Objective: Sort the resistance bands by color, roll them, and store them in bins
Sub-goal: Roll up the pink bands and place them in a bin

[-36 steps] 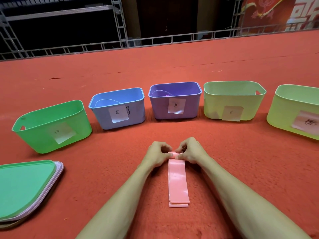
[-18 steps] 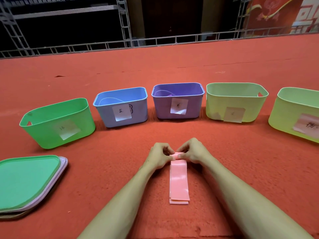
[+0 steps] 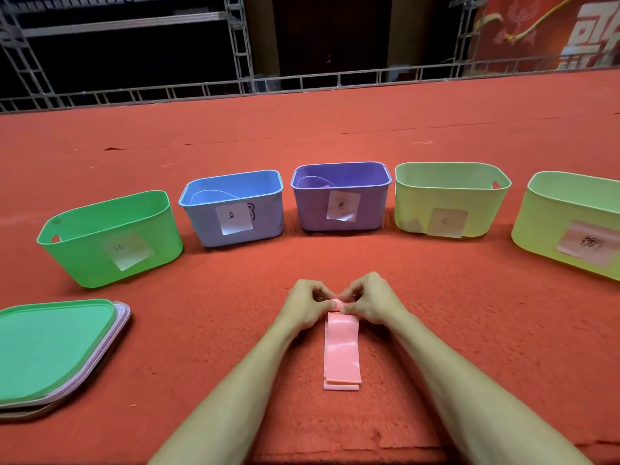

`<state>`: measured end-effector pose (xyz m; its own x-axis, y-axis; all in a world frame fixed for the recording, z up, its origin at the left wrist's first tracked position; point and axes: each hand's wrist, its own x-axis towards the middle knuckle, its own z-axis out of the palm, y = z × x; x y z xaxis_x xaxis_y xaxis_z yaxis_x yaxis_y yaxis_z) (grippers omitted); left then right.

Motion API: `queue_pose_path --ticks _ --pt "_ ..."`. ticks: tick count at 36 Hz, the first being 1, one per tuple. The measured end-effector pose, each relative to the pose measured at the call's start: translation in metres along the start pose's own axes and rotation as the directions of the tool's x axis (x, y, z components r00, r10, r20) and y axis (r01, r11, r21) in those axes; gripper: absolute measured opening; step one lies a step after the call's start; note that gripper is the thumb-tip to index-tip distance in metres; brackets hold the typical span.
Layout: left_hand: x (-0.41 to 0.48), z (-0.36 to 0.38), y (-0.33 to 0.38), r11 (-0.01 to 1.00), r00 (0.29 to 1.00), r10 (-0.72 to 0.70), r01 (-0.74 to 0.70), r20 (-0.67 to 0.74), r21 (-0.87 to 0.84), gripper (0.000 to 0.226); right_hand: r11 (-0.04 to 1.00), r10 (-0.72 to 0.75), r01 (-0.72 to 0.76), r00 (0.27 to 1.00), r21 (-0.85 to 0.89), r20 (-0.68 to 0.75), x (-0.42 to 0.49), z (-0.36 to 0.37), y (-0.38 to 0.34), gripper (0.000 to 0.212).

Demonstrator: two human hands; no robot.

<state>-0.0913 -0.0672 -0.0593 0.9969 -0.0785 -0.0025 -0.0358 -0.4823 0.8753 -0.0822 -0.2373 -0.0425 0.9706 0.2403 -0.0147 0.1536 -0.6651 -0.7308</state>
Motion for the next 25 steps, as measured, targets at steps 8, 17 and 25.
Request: queue_pose_path --ticks 8,17,25 --pt "-0.005 0.002 -0.003 0.999 1.0 0.031 -0.031 -0.005 0.026 0.022 0.997 0.023 -0.017 0.997 0.071 -0.078 -0.01 0.0 0.003 0.008" --pt "-0.011 -0.002 -0.001 0.999 0.998 0.04 -0.04 0.04 -0.006 0.018 0.999 0.051 -0.051 0.999 -0.007 -0.002 -0.015 -0.002 -0.003 0.023" --pt "-0.017 -0.005 0.001 0.996 0.999 -0.001 0.005 0.044 -0.09 0.013 1.0 0.03 -0.03 1.0 -0.003 -0.009 -0.021 -0.002 -0.006 0.023"
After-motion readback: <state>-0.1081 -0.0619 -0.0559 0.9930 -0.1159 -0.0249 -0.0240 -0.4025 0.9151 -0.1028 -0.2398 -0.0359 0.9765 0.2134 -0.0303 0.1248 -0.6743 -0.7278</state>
